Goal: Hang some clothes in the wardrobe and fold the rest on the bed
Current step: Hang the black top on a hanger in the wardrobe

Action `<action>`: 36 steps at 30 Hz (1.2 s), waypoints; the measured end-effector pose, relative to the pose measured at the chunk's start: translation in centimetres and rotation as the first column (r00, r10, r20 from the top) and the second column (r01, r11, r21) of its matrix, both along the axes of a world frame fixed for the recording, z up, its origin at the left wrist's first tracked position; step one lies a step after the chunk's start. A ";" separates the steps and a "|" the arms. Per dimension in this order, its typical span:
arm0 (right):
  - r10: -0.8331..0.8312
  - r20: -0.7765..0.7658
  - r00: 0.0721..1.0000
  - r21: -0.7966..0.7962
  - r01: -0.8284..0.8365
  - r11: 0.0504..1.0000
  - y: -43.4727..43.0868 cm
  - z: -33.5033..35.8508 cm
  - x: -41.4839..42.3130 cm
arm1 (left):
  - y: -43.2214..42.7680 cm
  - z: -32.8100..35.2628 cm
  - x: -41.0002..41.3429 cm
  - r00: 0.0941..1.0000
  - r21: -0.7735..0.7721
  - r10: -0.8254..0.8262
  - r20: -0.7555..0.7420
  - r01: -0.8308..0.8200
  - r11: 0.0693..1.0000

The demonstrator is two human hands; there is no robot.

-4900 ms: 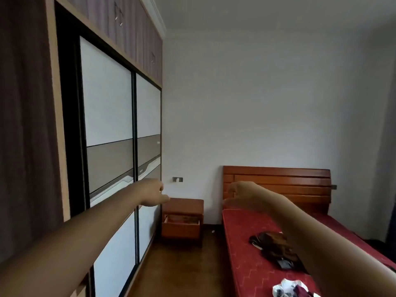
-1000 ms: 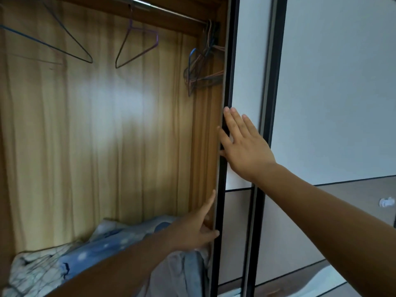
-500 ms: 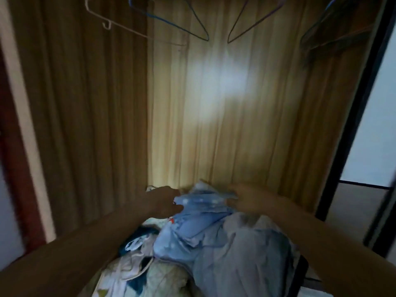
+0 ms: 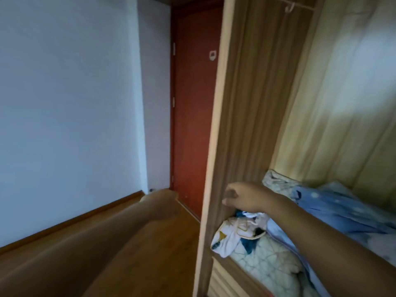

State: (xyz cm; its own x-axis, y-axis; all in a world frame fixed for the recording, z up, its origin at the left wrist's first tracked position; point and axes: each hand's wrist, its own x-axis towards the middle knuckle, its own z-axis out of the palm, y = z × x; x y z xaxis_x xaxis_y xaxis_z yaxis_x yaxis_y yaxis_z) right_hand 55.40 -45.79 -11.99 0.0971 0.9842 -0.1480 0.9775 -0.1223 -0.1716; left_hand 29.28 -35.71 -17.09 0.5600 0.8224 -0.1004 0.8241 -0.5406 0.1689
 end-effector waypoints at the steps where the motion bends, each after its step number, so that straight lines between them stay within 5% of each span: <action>1: 0.039 -0.015 0.999 -0.010 -0.039 0.999 1.0 -0.5 -2.9 | -0.5 -0.8 -3.6 0.999 -0.007 0.048 -0.008 -0.049 0.999; 10: 0.519 0.050 0.853 -0.094 -0.514 0.853 6.9 -4.7 -31.4 | -9.5 -4.9 -32.8 0.822 -0.120 0.565 -0.078 -0.570 0.813; 18: 0.857 0.029 0.514 -0.200 -0.838 0.509 7.6 -8.4 -54.4 | -22.4 -7.0 -48.9 0.465 -0.167 0.879 -0.103 -0.880 0.445; 28: 0.999 -0.027 -0.037 -0.233 -0.972 -0.043 2.8 -12.3 -72.2 | -36.4 -9.5 -52.6 -0.151 -0.180 0.982 -0.116 -0.969 -0.170; 36: 0.963 -0.057 -0.264 -0.273 -0.924 -0.270 -1.2 -15.2 -77.5 | -42.2 -12.1 -48.8 -0.409 -0.211 0.903 -0.130 -0.879 -0.428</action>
State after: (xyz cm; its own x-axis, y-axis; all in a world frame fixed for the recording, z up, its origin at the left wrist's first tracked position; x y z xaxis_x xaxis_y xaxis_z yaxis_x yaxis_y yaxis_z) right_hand -22.10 -47.02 -27.19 -0.8935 -0.1690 -0.4160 -0.0977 0.9775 -0.1872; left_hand -19.50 -77.92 -29.22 -0.9269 0.1506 -0.3437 0.0962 0.9807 0.1702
